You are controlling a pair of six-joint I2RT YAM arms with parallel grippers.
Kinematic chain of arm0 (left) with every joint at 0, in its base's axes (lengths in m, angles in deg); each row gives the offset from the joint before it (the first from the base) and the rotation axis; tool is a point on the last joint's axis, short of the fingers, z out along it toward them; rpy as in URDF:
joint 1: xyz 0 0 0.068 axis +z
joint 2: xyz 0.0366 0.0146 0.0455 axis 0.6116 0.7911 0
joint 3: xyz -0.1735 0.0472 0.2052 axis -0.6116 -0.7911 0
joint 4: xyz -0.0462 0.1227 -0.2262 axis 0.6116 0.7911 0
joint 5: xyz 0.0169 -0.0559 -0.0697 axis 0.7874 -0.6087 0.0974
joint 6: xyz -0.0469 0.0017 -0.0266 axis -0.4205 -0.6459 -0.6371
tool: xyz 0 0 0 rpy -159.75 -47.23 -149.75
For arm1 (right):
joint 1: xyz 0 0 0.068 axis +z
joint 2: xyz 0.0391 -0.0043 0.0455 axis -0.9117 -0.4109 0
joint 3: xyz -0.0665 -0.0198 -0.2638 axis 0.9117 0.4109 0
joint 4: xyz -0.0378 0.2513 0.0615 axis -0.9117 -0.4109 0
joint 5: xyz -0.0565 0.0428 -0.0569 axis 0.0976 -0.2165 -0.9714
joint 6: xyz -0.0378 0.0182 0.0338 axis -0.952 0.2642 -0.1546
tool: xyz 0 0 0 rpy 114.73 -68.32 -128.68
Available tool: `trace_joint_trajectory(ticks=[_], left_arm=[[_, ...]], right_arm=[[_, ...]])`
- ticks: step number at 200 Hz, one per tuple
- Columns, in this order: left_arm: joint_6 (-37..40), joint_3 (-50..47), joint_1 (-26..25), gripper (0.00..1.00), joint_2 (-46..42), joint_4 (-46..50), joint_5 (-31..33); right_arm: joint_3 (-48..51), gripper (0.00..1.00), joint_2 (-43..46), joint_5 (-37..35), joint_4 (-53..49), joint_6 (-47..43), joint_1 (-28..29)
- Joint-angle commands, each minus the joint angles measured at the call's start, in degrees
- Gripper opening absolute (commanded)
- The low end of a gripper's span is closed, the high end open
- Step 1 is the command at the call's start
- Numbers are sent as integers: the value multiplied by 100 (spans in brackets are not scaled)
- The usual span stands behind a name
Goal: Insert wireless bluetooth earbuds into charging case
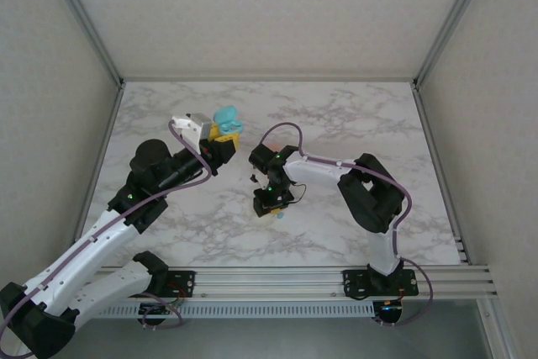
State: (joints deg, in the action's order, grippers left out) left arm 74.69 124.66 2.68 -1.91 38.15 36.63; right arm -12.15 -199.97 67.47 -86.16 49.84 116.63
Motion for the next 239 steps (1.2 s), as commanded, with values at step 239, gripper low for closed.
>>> trace_joint_trajectory(ticks=[239], left_arm=[[95,164,31,31,56,-97,3]], right_arm=[[1754,32,1189,-268,1913,3322,-212]])
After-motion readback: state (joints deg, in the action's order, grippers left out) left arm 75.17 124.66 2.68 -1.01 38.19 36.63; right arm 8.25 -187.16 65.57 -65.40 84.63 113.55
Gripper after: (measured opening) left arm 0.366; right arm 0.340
